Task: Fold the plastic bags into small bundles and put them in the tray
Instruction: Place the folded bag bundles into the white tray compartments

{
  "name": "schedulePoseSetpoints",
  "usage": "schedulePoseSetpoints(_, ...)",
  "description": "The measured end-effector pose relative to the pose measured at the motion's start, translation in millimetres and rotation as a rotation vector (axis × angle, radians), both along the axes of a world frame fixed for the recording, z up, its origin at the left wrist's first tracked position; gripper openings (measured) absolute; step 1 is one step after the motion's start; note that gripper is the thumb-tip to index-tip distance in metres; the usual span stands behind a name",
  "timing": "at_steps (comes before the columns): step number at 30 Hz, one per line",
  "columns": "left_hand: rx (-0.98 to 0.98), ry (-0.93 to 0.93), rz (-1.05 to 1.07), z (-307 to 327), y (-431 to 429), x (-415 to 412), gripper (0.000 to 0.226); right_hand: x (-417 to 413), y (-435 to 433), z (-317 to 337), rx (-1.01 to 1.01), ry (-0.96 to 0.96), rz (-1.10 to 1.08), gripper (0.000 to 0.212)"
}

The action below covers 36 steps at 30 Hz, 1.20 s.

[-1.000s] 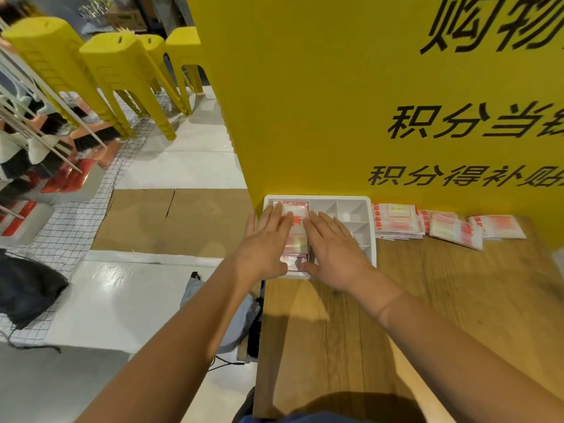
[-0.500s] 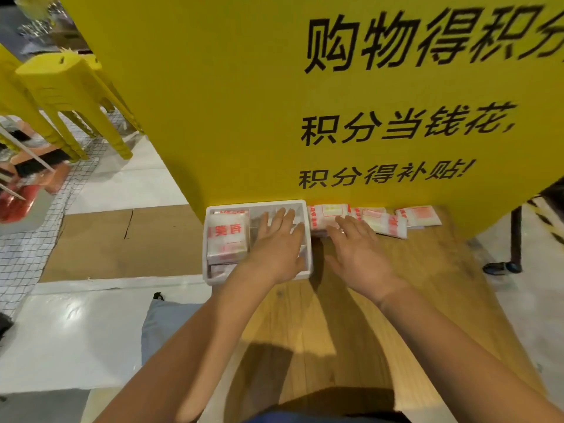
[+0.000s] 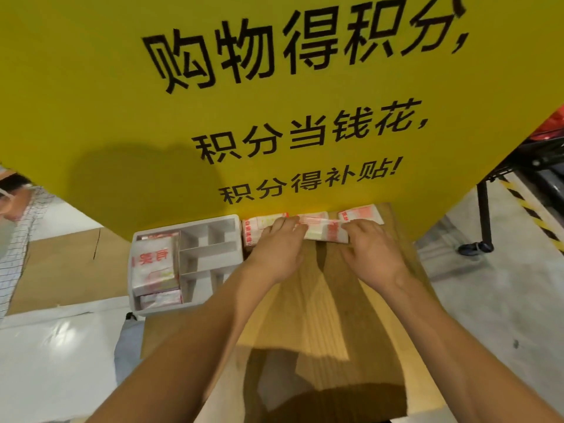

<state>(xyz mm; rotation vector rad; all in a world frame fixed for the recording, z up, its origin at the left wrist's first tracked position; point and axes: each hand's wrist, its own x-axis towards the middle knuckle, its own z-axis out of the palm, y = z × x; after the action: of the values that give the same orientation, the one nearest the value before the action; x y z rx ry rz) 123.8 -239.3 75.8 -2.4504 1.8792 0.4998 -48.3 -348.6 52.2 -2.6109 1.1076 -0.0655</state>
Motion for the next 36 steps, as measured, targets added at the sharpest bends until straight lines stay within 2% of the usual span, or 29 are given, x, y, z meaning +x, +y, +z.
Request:
schedulePoseSetpoints(5, -0.002, -0.028, -0.055, -17.7, -47.9, -17.4, 0.06, -9.9, -40.8, -10.9, -0.015, -0.012, -0.025, 0.037)
schedulePoseSetpoints(8, 0.049, -0.103, -0.075, -30.3, -60.2, -24.1, 0.07, -12.9, -66.7, -21.2, 0.019, -0.012, -0.007, 0.039)
schedulePoseSetpoints(11, 0.017, -0.137, -0.096, -40.3, -62.0, -28.6, 0.077, -8.2, -86.7, -26.9, 0.05, -0.035, 0.028, 0.041)
schedulePoseSetpoints(19, -0.047, 0.114, -0.106, -42.3, -39.5, -48.0, 0.035, 8.1, -106.1, -44.0, 0.123, 0.082, 0.058, 0.048)
schedulePoseSetpoints(23, -0.029, 0.132, -0.173, -42.4, -17.3, -57.4, 0.042, 6.0, -102.3, -45.3, 0.121, 0.164, 0.023, 0.057)
schedulePoseSetpoints(25, -0.06, 0.205, -0.123, -41.8, -3.3, -55.6, 0.039, 1.7, -95.8, -45.9, 0.138, 0.178, 0.005, 0.054)
schedulePoseSetpoints(29, -0.18, 0.322, 0.025, -29.8, 31.9, -47.2, 0.038, -9.0, -73.7, -40.4, 0.31, 0.051, -0.072, 0.032)
schedulePoseSetpoints(32, -0.3, 0.332, 0.128, -18.0, 68.7, -28.4, 0.035, -8.1, -39.8, -29.5, 0.388, -0.09, -0.079, 0.021)
schedulePoseSetpoints(36, -0.393, 0.302, 0.262, -10.5, 117.0, 18.9, 0.03, 14.5, 19.1, -4.1, 0.497, -0.236, 0.055, 0.03)
